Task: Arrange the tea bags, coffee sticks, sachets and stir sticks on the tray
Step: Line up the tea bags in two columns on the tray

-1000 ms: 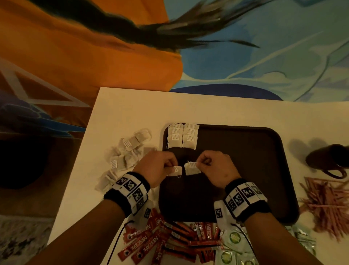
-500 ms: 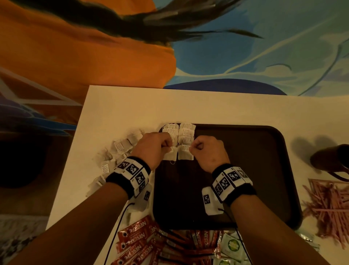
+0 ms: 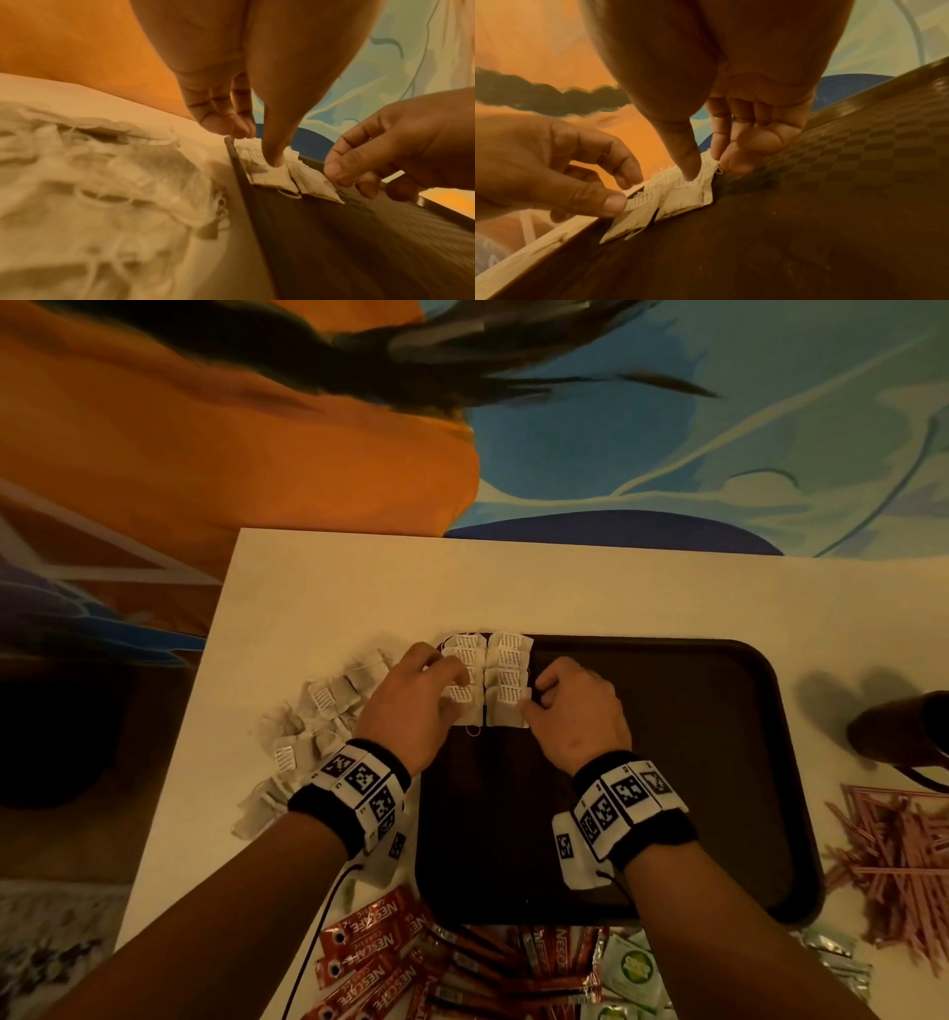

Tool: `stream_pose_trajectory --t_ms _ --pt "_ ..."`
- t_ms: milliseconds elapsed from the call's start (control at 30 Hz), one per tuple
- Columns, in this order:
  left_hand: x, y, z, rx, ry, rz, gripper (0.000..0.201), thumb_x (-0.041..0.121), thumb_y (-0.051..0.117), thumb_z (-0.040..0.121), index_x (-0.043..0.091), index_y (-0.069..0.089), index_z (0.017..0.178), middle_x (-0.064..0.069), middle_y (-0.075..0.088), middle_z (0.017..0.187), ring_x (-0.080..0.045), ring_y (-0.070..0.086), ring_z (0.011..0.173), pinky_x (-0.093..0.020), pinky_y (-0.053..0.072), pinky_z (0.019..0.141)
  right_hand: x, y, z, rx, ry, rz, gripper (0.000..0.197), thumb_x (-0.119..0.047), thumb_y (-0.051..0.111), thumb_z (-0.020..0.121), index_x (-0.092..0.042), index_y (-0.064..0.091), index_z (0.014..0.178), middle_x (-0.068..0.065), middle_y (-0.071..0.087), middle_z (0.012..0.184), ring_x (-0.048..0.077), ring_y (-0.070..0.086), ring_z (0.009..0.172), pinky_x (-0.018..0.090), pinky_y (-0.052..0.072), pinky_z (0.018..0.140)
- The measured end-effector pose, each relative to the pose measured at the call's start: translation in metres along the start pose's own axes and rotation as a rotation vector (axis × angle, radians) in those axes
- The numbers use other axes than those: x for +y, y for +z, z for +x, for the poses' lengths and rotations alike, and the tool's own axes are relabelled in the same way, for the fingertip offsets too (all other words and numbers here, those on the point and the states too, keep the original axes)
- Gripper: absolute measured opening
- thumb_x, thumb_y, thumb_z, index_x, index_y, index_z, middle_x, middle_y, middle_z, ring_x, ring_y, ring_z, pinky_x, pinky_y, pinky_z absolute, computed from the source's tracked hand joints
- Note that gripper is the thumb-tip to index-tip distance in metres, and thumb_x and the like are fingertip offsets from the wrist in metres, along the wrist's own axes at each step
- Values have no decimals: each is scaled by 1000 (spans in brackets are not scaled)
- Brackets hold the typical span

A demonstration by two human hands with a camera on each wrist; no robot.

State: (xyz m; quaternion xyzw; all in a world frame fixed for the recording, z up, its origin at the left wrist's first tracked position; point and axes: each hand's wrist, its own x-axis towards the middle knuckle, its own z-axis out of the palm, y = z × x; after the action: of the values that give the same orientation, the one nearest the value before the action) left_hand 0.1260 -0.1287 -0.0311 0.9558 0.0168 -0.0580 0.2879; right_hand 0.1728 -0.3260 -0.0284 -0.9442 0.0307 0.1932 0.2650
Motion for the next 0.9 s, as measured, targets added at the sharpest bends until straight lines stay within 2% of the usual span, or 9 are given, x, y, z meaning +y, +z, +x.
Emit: stream_pose_trajectory --t_ms 100,200,367,567,733,800,900 --pt "-3 5 -8 -38 -4 37 23 17 76 88 22 68 108 3 54 117 -17 57 93 -24 41 74 -4 4 -6 -78 31 -17 34 -44 79 85 -26 59 106 -2 64 103 20 66 91 43 61 80" --pt "-5 10 -9 -50 4 20 24 16 77 87 20 69 109 2 55 118 -21 59 99 -26 43 79 -7 7 -8 -102 69 -7 38 -46 78 85 -24 58 109 0 65 105 22 67 95 44 61 81" --pt "-3 11 -10 -44 3 23 25 15 75 88 20 67 111 1 53 120 -20 58 101 -32 52 80 -10 7 -11 -94 76 15 38 -45 78 85 -24 59 111 0 67 107 21 67 96 41 60 81" --pt "-2 6 -20 -20 -9 7 28 17 73 89 24 65 114 3 51 121 -17 57 100 -34 54 78 -16 1 -20 -76 65 7 35 -42 77 87 -26 59 112 -1 68 109 21 67 96 39 60 79" --pt "-12 -17 -42 36 -50 -27 30 20 76 88 26 65 114 3 53 117 -18 58 94 -32 52 79 -34 1 -44 -94 -72 17 30 -39 76 89 -26 64 113 -4 68 105 16 66 93 39 60 83" --pt "-25 -31 -56 70 -72 -60 29 19 76 87 28 65 112 4 54 113 -16 58 88 -36 55 78 -44 5 -58 -164 -165 41 25 -37 76 89 -27 66 110 -7 68 99 13 66 90 38 60 82" --pt "-48 -50 -84 100 -153 -50 25 20 78 85 30 68 106 7 56 106 -14 56 79 -34 55 77 -61 20 -81 -292 -298 -7 18 -31 73 91 -26 68 107 -8 68 94 12 66 87 37 60 82"
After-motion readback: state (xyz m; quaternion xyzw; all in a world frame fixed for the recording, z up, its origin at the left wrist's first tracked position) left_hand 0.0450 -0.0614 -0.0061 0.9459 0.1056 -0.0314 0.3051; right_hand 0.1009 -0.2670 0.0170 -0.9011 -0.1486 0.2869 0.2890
